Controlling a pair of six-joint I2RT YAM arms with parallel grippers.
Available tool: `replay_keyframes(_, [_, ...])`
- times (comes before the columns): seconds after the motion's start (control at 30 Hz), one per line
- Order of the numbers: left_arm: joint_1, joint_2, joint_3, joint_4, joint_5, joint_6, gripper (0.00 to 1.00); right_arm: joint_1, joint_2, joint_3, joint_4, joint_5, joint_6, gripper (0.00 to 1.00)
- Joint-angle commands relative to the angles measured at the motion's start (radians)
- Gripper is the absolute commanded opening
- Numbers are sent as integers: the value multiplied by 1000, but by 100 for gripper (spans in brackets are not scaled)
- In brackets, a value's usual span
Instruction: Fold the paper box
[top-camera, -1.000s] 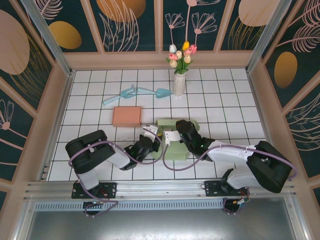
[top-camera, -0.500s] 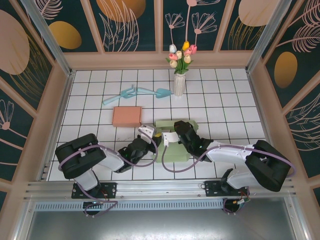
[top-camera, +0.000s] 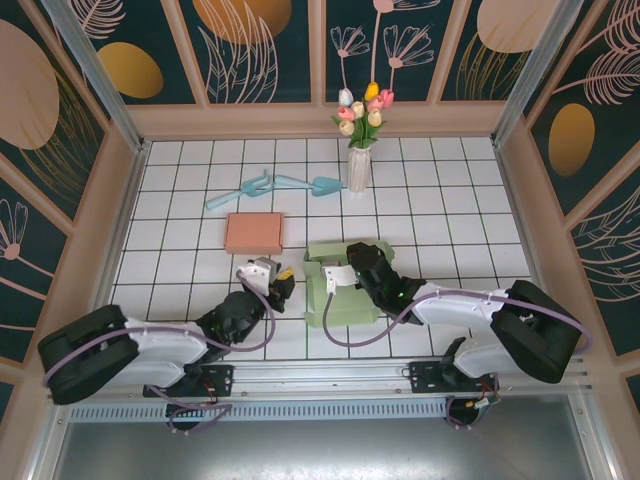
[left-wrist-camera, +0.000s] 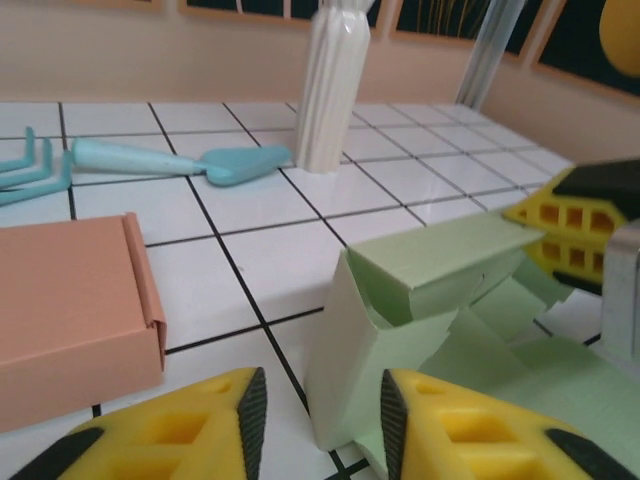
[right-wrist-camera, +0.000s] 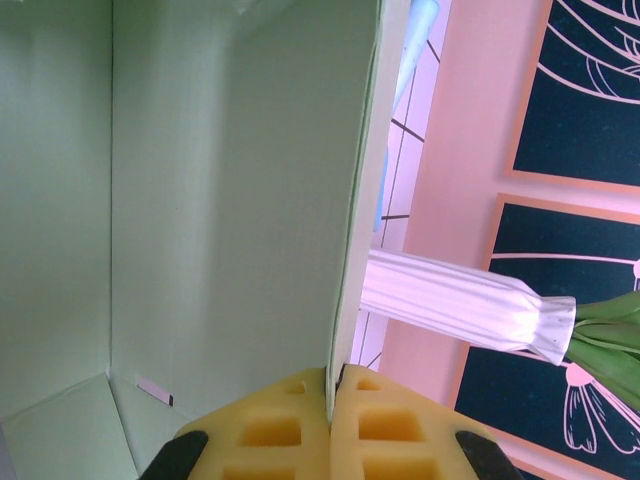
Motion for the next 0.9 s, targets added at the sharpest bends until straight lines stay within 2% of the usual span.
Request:
replay_keyframes(0.0, [6,-31,-15,-76,22,-26,41,20,47,-43,-202,-105,1,0])
replay_keyframes(0.13, [6,53,19,-57,58,-8,46,28,49,-44,-197,-108,8,0])
replay_keyframes(0.3, [11,271,112,-12,44,51,43,29,49,-44,-201,-117,15,0])
replay_keyframes(0.4, [19,351,130,62,55,76,42,29,49,-40,-208,-121,15,0])
replay_keyframes(0.73, [56,487,204,106,61,106,37,34,49,-27,-176,-149,74,0])
replay_keyframes(0.87, [55,526,243,101,96,101,35,43,77,-26,-151,-158,106,0])
